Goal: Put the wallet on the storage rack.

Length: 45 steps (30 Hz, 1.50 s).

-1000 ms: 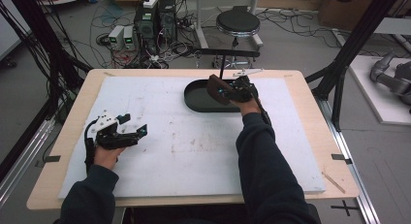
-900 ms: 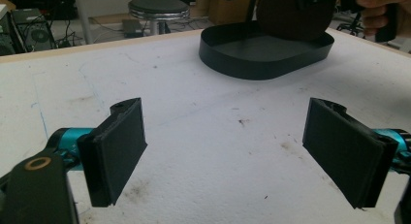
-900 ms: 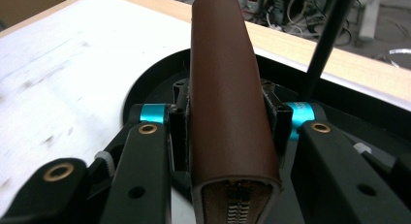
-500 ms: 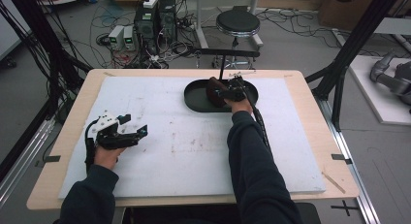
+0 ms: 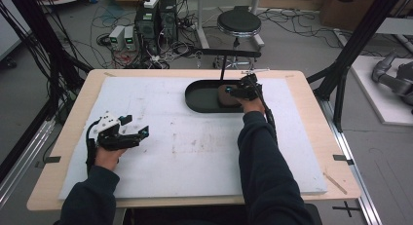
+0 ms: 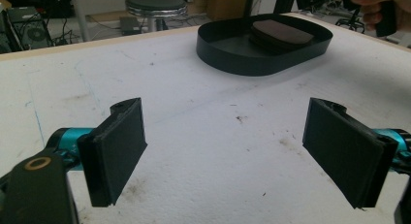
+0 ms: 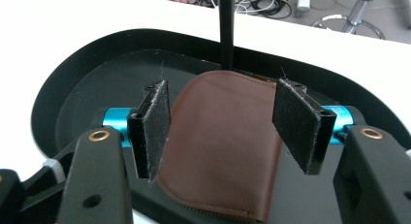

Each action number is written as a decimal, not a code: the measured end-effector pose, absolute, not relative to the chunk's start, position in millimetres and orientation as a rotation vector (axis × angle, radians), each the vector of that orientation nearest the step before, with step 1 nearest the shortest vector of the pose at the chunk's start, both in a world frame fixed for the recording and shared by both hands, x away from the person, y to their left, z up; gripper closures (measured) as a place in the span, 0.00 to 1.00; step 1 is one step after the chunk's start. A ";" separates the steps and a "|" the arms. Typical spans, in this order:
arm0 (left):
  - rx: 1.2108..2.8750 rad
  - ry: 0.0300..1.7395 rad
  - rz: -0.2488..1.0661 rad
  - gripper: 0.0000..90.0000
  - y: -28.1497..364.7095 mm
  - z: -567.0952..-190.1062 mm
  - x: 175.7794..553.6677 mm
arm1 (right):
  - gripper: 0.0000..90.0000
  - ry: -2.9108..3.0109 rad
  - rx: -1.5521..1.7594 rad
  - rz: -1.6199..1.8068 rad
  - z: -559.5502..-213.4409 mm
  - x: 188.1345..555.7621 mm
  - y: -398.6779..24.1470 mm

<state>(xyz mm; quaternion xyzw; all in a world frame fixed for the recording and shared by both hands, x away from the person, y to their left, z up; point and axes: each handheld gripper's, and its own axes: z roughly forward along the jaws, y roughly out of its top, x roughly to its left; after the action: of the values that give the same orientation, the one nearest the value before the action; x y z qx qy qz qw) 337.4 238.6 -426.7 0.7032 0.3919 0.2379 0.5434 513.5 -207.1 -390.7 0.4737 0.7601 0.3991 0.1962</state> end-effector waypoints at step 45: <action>1.633 0.925 0.622 0.18 239.8 -420.8 329.0 | 0.24 2.127 0.985 1.133 -406.2 338.0 -291.0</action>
<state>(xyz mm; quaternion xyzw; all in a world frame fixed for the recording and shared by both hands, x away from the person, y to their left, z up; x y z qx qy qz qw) 329.0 239.8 -420.8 0.6900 0.3907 0.2628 0.5497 338.0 -291.0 -406.2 0.3648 0.7876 0.4194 0.2659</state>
